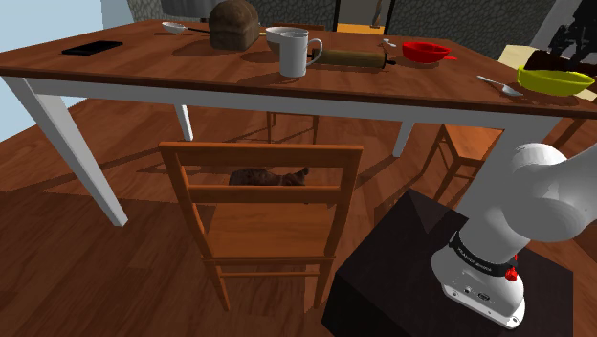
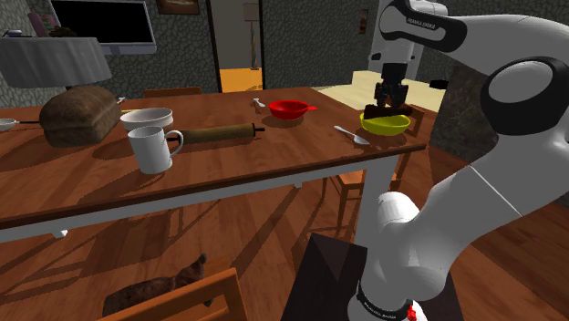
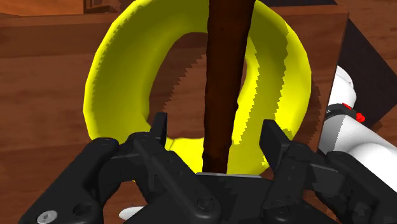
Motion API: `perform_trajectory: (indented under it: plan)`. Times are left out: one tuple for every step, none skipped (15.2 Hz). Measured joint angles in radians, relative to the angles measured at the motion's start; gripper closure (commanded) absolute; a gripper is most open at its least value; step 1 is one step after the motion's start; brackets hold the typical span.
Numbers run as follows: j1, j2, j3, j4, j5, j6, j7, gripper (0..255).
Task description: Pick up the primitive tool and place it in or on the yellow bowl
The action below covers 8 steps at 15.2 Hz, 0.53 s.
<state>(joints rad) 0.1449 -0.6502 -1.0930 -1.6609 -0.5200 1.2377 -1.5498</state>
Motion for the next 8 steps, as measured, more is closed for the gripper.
perform_trajectory:
  plan:
    - [0.000, 0.000, 0.000, 0.000, 0.000, 0.000, 0.000, 0]
    - [0.000, 0.000, 0.000, 0.000, 0.000, 0.000, 0.000, 0]
    - [0.000, 0.000, 0.000, 0.000, 0.000, 0.000, 0.000, 0]
    - [0.000, 0.000, 0.000, 0.000, 0.000, 0.000, 0.000, 0]
    - [0.010, 0.011, -0.006, 0.026, 0.004, -0.015, -0.007, 0]
    - [0.023, 0.024, -0.012, 0.060, 0.011, -0.034, -0.014, 0]
    - [0.046, 0.044, -0.031, 0.107, 0.018, -0.059, -0.027, 0]
    - [0.071, 0.065, -0.050, 0.157, 0.026, -0.085, -0.040, 0]
